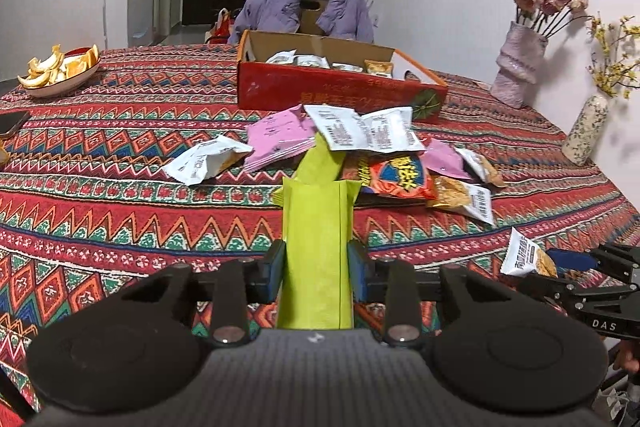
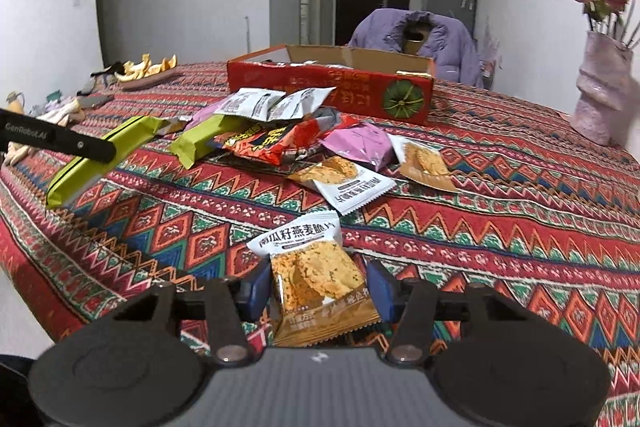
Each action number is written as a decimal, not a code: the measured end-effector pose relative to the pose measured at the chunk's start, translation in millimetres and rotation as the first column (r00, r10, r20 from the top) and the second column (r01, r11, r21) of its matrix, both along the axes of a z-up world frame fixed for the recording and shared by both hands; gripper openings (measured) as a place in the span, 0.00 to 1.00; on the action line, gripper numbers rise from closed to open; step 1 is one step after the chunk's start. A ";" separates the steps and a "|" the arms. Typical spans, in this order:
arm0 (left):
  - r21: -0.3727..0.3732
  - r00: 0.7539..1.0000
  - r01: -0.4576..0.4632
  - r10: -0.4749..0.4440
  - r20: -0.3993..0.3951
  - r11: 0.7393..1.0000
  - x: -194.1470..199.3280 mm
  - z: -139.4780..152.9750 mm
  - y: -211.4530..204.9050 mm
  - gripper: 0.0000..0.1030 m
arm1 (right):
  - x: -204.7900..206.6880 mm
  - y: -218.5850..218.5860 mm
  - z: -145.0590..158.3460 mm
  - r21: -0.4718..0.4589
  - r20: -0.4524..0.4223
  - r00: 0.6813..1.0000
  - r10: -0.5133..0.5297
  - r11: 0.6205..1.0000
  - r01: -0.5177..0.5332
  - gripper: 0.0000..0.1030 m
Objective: Organize snacks
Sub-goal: 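Carry the lime-green bar and oat-cookie bag into the red box and open both tools, then withdraw both tools from the box back toward the snack pile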
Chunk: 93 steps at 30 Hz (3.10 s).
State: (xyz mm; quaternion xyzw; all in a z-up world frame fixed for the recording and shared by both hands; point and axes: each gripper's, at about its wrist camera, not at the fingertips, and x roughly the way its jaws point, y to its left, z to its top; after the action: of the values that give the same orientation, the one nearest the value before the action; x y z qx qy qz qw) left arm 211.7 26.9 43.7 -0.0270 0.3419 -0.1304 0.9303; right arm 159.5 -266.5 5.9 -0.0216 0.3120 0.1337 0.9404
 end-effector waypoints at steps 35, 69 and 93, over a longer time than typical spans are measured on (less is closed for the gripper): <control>0.100 0.989 -0.122 0.129 -0.074 0.988 402.8 41.5 -20.4 0.33 | 391.3 -27.8 68.8 0.034 -0.024 0.997 -0.073 0.997 0.074 0.48; 0.136 0.990 -0.066 0.048 0.133 0.988 255.7 132.4 -5.0 0.66 | 293.5 -35.2 147.3 -0.092 0.104 0.992 -0.072 0.992 0.081 0.82; 0.162 0.953 -0.167 0.118 0.278 0.972 -51.1 39.4 1.5 0.81 | -4.6 -5.7 69.6 0.044 0.252 0.967 -0.030 0.999 0.019 0.95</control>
State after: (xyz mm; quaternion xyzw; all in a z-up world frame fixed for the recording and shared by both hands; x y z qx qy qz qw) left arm 160.7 28.4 83.1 0.0520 0.2214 -0.0330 0.9732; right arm 154.9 -272.2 75.5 -0.0150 0.1872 0.1248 0.9742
